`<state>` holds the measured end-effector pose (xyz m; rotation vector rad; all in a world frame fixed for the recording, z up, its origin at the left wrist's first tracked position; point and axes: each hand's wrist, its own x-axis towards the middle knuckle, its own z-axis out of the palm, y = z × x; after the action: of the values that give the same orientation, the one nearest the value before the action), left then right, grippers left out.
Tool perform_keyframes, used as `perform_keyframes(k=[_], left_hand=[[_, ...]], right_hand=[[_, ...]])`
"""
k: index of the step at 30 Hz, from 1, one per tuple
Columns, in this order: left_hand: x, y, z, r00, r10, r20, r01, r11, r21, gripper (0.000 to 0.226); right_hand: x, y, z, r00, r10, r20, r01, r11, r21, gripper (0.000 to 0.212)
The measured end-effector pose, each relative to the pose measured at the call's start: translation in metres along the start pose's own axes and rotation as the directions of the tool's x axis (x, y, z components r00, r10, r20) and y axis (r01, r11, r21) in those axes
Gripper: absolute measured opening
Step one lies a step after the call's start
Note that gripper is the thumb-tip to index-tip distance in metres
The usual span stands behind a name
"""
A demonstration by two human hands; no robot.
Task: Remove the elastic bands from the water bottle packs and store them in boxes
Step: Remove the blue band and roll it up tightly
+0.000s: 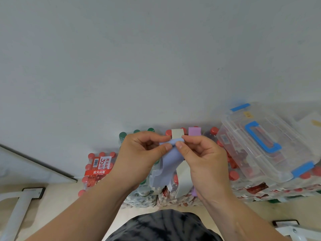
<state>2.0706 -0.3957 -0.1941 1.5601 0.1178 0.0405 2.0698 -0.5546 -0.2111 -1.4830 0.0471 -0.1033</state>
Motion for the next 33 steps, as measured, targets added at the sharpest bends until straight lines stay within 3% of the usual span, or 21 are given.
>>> perform_keyframes(k=[11, 20, 28, 33], left_hand=[[-0.002, 0.001, -0.001, 0.998, 0.06, 0.015, -0.06, 0.998, -0.004, 0.031], [-0.003, 0.0, -0.002, 0.999, 0.021, 0.049, -0.02, 0.999, -0.035, 0.019], [-0.002, 0.001, -0.003, 0.998, 0.048, 0.036, -0.049, 0.998, 0.031, 0.027], [-0.003, 0.004, -0.002, 0.998, 0.025, 0.055, -0.025, 1.0, 0.002, 0.032]], right_hand=[[0.001, -0.004, 0.003, 0.999, -0.007, -0.038, 0.008, 1.0, 0.023, 0.014], [0.002, 0.0, 0.001, 0.997, 0.075, -0.026, -0.072, 0.99, 0.119, 0.015], [0.007, -0.005, -0.007, 0.996, 0.059, 0.062, -0.057, 0.998, -0.029, 0.014], [0.008, -0.003, -0.008, 0.998, 0.03, 0.058, -0.029, 0.999, -0.019, 0.01]])
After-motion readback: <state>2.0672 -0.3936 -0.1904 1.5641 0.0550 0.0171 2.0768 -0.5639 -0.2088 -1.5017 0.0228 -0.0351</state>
